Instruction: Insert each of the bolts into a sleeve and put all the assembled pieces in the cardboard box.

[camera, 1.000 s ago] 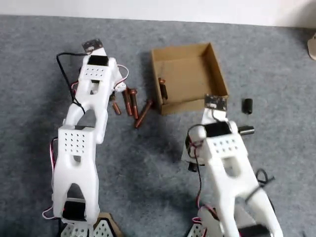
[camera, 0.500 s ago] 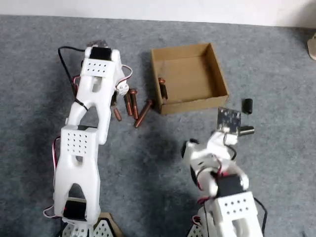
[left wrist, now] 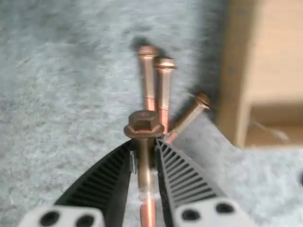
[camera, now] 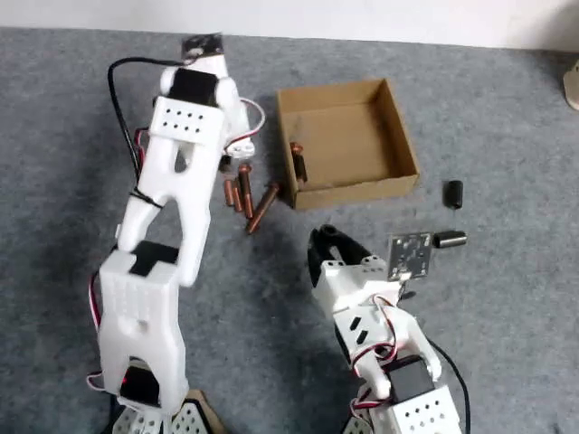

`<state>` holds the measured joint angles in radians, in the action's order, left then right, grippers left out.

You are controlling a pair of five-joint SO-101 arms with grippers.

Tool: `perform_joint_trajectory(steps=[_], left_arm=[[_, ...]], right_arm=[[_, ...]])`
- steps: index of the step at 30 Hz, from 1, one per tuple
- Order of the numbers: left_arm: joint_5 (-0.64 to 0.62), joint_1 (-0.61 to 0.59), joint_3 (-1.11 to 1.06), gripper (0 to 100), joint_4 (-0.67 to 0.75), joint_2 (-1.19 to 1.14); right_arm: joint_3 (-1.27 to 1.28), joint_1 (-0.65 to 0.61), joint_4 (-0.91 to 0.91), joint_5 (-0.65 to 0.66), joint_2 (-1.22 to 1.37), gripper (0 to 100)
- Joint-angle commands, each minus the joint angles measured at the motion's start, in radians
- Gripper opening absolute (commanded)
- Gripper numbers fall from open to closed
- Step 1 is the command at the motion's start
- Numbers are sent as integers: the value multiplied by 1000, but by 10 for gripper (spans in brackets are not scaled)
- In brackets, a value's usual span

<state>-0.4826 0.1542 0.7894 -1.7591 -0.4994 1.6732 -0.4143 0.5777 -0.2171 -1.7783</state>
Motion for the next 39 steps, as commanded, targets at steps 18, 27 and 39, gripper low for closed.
perform_joint_trajectory(steps=[18, 27, 39], left_arm=[[150, 162, -7, 4, 40, 315], [118, 196, -5, 4, 35, 341], [8, 309, -8, 4, 106, 446]], right_arm=[[122, -4, -176, 416, 5, 5], [122, -7, -176, 358, 7, 5], [122, -10, -182, 354, 5, 5]])
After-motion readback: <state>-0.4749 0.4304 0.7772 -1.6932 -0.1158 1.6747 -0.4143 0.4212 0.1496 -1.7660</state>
